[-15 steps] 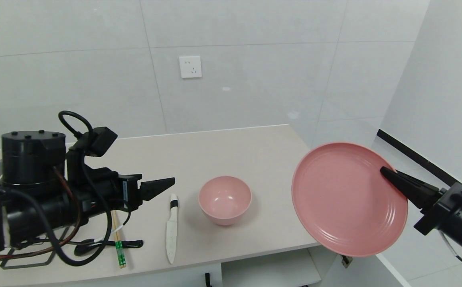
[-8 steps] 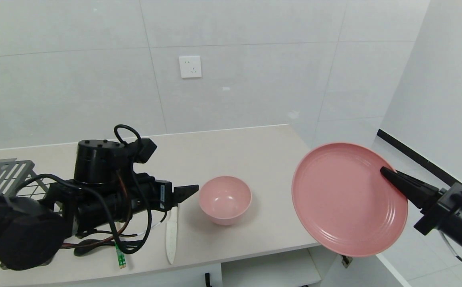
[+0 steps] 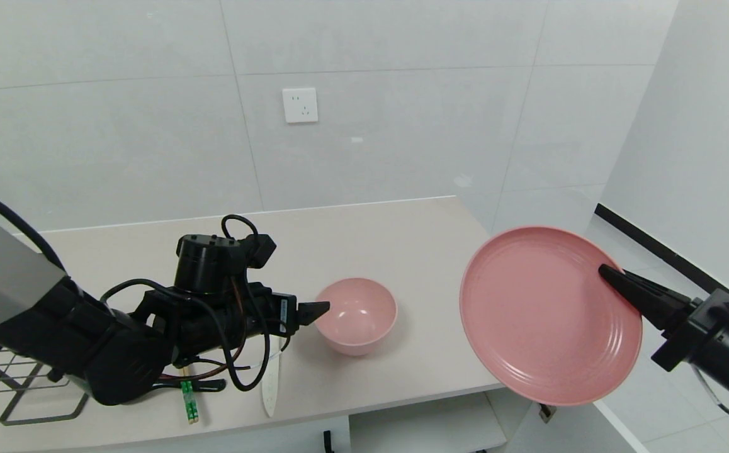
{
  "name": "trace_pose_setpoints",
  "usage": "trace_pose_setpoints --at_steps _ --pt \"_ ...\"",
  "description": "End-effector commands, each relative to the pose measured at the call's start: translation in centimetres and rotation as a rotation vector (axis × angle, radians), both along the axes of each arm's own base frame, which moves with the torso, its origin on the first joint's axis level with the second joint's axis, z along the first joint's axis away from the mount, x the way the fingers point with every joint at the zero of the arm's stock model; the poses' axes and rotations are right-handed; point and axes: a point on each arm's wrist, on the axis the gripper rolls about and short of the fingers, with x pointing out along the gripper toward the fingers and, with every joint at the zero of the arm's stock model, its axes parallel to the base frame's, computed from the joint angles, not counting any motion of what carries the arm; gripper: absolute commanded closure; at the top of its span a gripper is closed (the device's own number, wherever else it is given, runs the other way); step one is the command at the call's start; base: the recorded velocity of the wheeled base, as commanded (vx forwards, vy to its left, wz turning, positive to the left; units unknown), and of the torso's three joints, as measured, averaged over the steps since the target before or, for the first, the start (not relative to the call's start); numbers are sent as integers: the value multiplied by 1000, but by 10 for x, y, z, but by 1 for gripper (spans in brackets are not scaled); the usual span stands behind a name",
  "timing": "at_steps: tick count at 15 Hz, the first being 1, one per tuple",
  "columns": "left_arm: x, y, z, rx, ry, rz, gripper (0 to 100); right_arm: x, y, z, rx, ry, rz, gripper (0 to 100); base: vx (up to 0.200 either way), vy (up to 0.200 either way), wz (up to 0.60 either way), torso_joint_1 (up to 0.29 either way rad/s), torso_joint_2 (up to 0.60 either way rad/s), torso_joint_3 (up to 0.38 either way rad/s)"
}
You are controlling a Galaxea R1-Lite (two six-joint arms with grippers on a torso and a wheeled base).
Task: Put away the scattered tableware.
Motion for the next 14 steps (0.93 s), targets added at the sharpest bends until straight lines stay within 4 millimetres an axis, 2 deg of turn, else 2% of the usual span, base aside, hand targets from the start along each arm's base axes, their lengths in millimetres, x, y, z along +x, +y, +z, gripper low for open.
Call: trace_pose_setpoints --at_steps 1,7,14 --pt "5 -7 -16 18 40 -14 0 0 0 -1 -1 5 1 100 0 0 0 0 0 0" --pt "18 -32 -32 -28 97 -18 0 1 1 -4 -12 38 1 100 0 0 0 0 0 0" --pt "33 -38 -52 -12 125 -10 0 1 1 -4 -12 36 3 100 0 0 0 0 0 0"
